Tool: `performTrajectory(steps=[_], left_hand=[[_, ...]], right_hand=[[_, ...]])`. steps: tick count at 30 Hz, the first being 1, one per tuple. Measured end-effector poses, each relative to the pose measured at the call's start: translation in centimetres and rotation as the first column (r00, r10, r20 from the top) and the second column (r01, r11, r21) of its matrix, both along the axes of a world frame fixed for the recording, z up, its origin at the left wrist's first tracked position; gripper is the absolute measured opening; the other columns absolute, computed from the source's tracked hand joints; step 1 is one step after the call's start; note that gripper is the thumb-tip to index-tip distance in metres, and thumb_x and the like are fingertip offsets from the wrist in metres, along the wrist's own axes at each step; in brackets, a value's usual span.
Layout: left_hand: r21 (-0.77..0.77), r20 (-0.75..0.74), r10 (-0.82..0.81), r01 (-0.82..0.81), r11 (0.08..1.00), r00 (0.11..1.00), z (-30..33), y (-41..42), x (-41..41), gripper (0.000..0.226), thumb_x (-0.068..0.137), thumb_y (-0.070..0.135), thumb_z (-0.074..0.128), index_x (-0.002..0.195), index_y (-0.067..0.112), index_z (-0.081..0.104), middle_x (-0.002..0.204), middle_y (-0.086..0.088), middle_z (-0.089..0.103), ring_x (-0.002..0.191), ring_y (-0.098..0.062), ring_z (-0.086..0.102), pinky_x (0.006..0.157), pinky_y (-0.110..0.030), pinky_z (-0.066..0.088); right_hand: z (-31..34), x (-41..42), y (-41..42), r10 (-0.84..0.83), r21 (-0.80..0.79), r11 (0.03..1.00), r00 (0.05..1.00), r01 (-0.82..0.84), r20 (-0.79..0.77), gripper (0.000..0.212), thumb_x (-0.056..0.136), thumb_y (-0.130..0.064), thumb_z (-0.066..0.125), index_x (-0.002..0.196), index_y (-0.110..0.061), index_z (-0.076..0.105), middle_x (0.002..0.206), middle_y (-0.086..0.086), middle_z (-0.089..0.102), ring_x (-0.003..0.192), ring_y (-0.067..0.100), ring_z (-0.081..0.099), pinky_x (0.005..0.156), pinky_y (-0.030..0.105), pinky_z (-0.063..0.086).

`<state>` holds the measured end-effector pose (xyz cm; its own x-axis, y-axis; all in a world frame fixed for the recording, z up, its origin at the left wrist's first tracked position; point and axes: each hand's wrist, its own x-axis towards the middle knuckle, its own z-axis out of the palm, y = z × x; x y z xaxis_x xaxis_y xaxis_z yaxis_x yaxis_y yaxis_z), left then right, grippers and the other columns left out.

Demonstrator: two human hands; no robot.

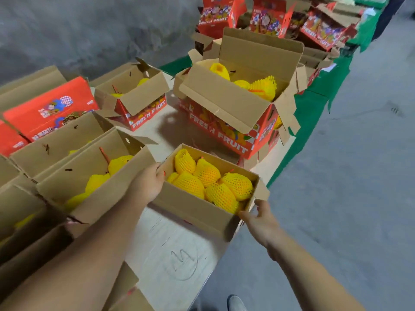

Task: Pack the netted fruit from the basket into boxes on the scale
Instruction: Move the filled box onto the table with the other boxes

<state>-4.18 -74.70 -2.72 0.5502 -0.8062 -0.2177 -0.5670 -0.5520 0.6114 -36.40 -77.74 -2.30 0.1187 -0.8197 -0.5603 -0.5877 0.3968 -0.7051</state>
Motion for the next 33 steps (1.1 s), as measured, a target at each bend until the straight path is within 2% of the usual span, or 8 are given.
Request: performTrajectory(steps=[4,7,9,13,19,24,28,33], left_hand=[[-0.166,-0.193,0.506,-0.536,0.827,0.841,0.5,2.4,-10.9,0.074,0.09,0.036,0.079,0.152,0.02,0.042,0.152,-0.02,0.043,0.133,-0.041,0.044,0.11,-0.05,0.039],[0.018,-0.708,0.44,-0.609,0.793,0.552,0.0,2.7,-20.0,0.084,0.091,0.039,0.079,0.155,0.042,0.025,0.157,-0.01,0.04,0.126,-0.029,0.051,0.095,-0.041,0.054],[0.059,-0.809,0.391,-0.6,0.798,0.439,0.3,1.4,-22.8,0.096,0.093,0.04,0.078,0.159,0.054,0.01,0.167,-0.003,0.023,0.126,-0.022,0.048,0.071,-0.02,0.057],[-0.023,-0.664,0.391,-0.54,0.841,0.637,0.1,-1.2,-23.2,0.107,0.096,0.024,0.076,0.163,0.05,-0.003,0.172,0.003,0.009,0.152,-0.03,0.031,0.11,-0.04,0.045],[-0.034,-0.475,0.372,-0.439,0.898,0.797,0.1,-1.8,-19.7,0.088,0.096,0.012,0.062,0.166,0.039,0.015,0.165,-0.004,0.037,0.143,-0.033,0.046,0.112,-0.053,0.048],[-0.113,-0.597,0.316,-0.466,0.877,0.738,0.5,2.3,-20.3,0.013,0.096,0.04,0.064,0.102,0.034,0.074,0.091,0.011,0.074,0.094,-0.017,0.07,0.086,-0.041,0.057],[-0.116,-0.682,0.408,-0.641,0.758,0.607,-0.8,7.3,-23.1,0.021,0.084,0.044,0.068,0.103,0.042,0.076,0.101,0.016,0.077,0.096,-0.009,0.072,0.084,-0.029,0.057],[-0.27,-0.471,0.429,-0.589,0.761,0.771,1.5,13.1,-20.7,0.025,0.102,0.02,0.063,0.106,0.042,0.075,0.107,0.029,0.073,0.099,0.008,0.066,0.078,-0.012,0.049]], right_hand=[[0.3,-0.2,-1.4,-0.051,-0.37,0.926,0.952,-0.068,-0.303,0.053,0.087,-0.044,0.068,0.13,-0.027,0.041,0.131,0.008,0.046,0.11,0.025,0.042,0.085,0.036,0.036],[0.2,0.0,-3.5,0.037,-0.454,0.848,0.886,-0.272,-0.462,0.075,0.088,-0.049,0.066,0.149,-0.029,0.027,0.151,0.015,0.035,0.136,0.038,0.038,0.106,0.049,0.04],[0.0,0.1,-5.4,0.253,-0.312,0.874,0.896,-0.373,-0.365,0.086,0.094,-0.041,0.064,0.158,-0.03,0.008,0.166,0.015,0.015,0.15,0.043,0.021,0.121,0.056,0.03],[-0.5,0.3,-6.4,0.298,-0.074,0.954,0.928,-0.289,0.223,0.102,0.101,-0.011,0.057,0.158,-0.039,-0.022,0.167,0.001,0.013,0.151,0.033,0.025,0.124,0.055,0.029],[-1.5,0.9,-5.0,0.254,-0.127,0.966,0.921,-0.225,0.295,0.102,0.1,-0.012,0.058,0.161,-0.036,-0.02,0.17,-0.001,-0.002,0.156,0.029,0.012,0.127,0.047,0.019],[-2.2,0.0,-4.3,0.302,-0.233,0.916,0.944,-0.327,-0.134,0.098,0.095,-0.056,0.061,0.162,-0.04,-0.01,0.172,0.007,-0.009,0.156,0.043,0.005,0.124,0.057,0.016],[-1.8,0.8,-1.5,0.386,-0.502,0.742,0.896,-0.444,-0.222,0.087,0.095,-0.046,0.06,0.163,-0.03,0.008,0.171,0.005,-0.012,0.157,0.034,-0.005,0.124,0.058,0.012],[0.7,5.1,4.1,0.554,-0.604,0.587,0.811,-0.539,-0.186,0.072,0.098,-0.039,0.061,0.16,-0.024,0.028,0.17,0.01,0.016,0.152,0.033,0.019,0.121,0.049,0.02]])
